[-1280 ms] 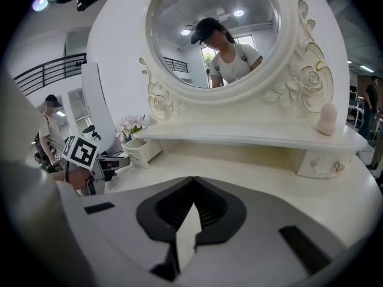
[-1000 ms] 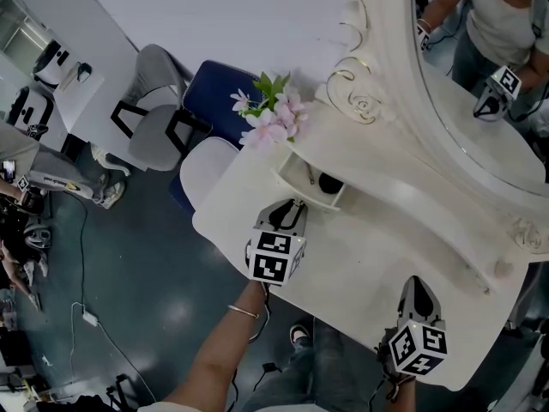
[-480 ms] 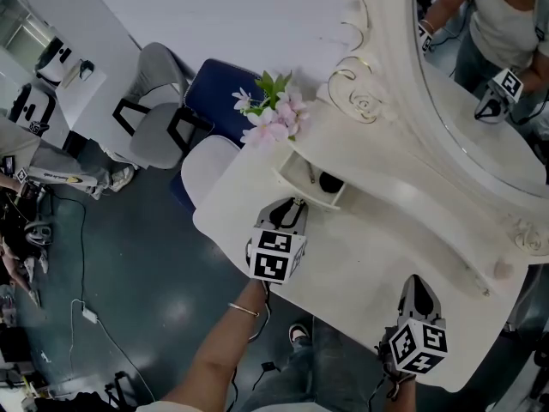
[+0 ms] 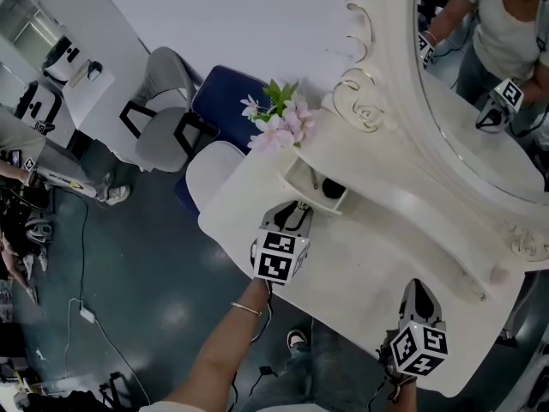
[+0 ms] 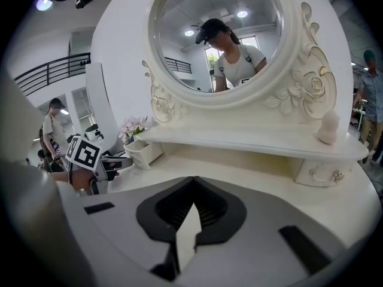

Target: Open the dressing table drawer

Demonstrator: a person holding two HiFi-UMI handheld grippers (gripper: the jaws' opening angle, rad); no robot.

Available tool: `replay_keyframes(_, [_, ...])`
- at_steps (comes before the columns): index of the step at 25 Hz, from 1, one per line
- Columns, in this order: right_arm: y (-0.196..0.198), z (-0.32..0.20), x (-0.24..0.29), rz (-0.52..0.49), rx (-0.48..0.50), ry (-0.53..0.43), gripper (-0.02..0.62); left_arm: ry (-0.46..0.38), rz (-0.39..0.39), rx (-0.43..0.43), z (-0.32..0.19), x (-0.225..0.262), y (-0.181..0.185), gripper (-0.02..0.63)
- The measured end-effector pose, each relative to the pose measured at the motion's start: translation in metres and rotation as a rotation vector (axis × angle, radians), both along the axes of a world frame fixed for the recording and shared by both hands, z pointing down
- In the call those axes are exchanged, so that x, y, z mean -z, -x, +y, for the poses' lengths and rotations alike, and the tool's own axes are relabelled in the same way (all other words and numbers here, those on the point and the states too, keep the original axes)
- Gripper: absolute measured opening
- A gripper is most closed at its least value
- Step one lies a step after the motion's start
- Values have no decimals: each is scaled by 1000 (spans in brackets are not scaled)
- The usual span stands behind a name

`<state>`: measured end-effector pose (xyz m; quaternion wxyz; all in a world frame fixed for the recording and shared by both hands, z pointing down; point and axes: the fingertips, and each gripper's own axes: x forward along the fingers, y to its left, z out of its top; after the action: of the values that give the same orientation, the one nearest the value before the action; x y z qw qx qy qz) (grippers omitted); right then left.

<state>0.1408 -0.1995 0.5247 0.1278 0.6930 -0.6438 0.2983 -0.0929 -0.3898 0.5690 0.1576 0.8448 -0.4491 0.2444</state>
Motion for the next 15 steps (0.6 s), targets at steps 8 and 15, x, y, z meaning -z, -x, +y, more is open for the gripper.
replay_keyframes(8, [2, 5, 17, 18, 11, -21, 8, -7, -19, 12, 6, -2, 6, 152])
replay_keyframes(15, [13, 12, 33, 25, 28, -50, 8, -39, 52, 47, 26, 38, 23, 150])
